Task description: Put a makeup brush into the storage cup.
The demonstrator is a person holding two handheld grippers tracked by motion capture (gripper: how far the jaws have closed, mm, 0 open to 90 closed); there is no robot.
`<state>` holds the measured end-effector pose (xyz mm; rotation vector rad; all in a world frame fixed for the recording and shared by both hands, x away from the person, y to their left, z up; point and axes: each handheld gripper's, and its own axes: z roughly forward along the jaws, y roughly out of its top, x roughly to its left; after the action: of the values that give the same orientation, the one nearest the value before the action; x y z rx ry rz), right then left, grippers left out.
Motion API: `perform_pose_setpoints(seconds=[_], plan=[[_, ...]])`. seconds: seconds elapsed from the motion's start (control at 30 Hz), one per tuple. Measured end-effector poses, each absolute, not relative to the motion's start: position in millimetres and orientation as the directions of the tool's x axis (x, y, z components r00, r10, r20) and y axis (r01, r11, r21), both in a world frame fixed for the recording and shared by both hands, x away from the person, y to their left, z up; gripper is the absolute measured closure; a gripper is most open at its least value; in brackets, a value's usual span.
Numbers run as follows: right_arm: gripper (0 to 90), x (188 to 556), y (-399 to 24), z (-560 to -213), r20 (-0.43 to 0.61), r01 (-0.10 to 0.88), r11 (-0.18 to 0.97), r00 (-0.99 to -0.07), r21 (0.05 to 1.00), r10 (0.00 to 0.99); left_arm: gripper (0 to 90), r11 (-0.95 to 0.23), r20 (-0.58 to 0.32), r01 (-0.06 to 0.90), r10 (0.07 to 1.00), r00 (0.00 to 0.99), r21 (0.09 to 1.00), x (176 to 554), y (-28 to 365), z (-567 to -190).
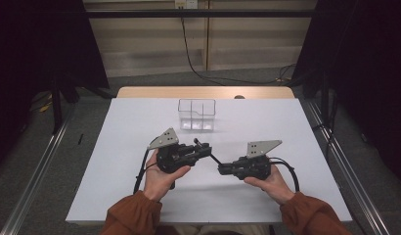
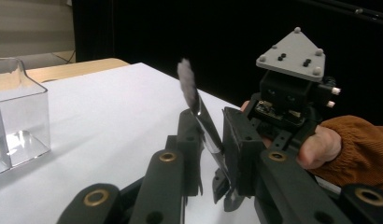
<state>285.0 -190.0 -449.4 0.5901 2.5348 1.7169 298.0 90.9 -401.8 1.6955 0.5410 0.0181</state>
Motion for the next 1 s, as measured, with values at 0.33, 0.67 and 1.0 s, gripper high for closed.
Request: perform_pose_setpoints(seconds=[0.33, 0.67, 1.0], plan=[[72.8, 284.7, -189.7, -449.8, 0.196, 0.308, 0.309, -0.918, 0.9, 0.343, 83.0, -0.104, -0.28, 0.329, 0.329, 0.902, 0.939, 292.7, 86.3, -397.6], [62.9, 283.9, -189.6, -449.1, 0.192, 0.304, 0.306, -0.918, 0.902, 0.348, 84.0, -0.125, -0.268, 0.324, 0.334, 0.904, 0.938, 290.8, 83.8, -396.9], [39.1, 283.7, -191.4, -446.9, 0.193, 0.311, 0.277, -0.904, 0.909, 0.381, 84.0, -0.135, -0.266, 0.328, 0.347, 0.899, 0.935, 292.8, 86.2, -396.7]])
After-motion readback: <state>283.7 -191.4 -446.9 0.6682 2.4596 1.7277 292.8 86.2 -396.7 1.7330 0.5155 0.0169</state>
